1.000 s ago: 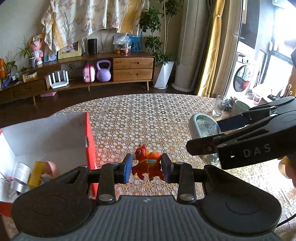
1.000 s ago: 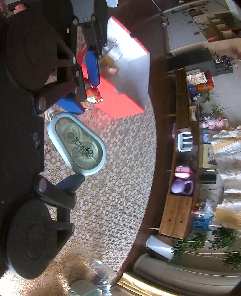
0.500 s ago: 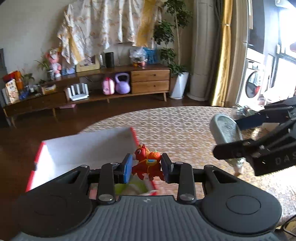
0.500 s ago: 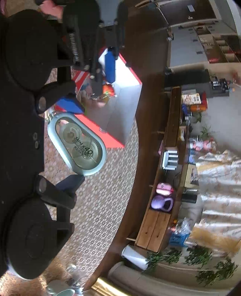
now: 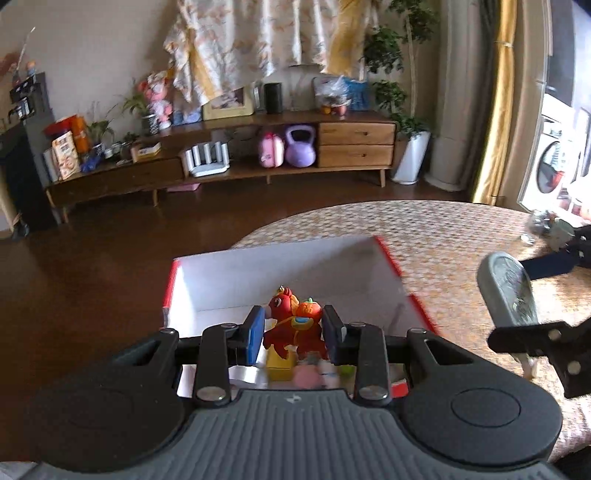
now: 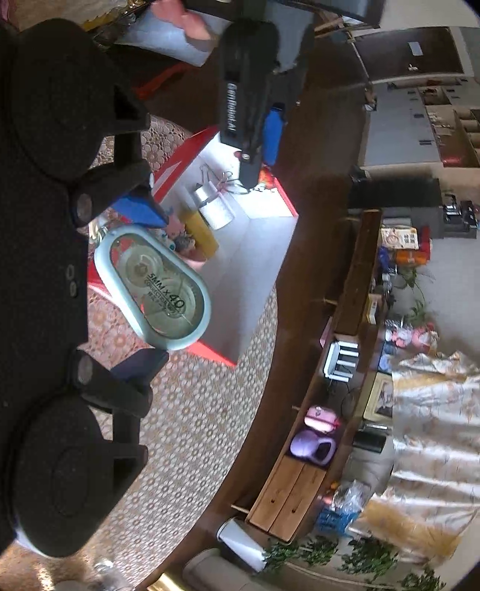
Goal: Organize rigid objects
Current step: 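Carry red figurine with left tool while right tool carries tape dispenser over box, then open left tool dropping red figurine into box while right tool releases tape dispenser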
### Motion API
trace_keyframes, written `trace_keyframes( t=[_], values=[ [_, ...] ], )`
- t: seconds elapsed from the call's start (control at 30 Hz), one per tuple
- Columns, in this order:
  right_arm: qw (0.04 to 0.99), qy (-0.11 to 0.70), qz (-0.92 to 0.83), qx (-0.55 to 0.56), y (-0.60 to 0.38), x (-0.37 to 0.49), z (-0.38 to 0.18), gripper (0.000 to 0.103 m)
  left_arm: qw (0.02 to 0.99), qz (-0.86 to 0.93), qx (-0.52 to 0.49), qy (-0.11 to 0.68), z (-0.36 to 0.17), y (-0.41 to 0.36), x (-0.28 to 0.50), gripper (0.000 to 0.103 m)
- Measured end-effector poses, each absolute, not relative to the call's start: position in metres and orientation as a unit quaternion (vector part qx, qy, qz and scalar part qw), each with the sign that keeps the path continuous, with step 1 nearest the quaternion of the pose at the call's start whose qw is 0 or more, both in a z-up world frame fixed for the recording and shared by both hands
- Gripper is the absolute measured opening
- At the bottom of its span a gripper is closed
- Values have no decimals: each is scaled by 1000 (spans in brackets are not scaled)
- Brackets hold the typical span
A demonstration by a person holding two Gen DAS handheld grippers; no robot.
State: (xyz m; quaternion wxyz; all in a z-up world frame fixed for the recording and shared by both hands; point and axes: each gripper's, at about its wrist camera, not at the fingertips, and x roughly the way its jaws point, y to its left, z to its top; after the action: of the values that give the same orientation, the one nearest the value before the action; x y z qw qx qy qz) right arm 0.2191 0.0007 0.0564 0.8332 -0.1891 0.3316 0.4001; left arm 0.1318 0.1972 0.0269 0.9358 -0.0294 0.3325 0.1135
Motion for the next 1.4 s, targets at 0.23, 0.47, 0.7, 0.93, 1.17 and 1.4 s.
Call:
trace_keyframes(
  t=[0.23,0.47,0.7,0.93,1.17,1.4],
  values=[
    [829,327,394,-227,38,228,28,71,928,127,-31,348,9,232,148,33],
    [826,347,378,-235,70,258,0,71,924,119,-24,363,-11,244,178,33],
    [805,370,393,-247,90,272,-24,71,914,105,-35,391,-36,250,221,33],
    [791,385,389,-272,101,278,-42,71,900,101,-18,423,-60,243,260,33],
    [784,393,391,-280,107,278,-54,68,873,95,-14,478,-84,234,290,33],
    [782,399,395,-272,104,275,-54,61,855,88,-27,511,-97,231,306,33]
  ],
)
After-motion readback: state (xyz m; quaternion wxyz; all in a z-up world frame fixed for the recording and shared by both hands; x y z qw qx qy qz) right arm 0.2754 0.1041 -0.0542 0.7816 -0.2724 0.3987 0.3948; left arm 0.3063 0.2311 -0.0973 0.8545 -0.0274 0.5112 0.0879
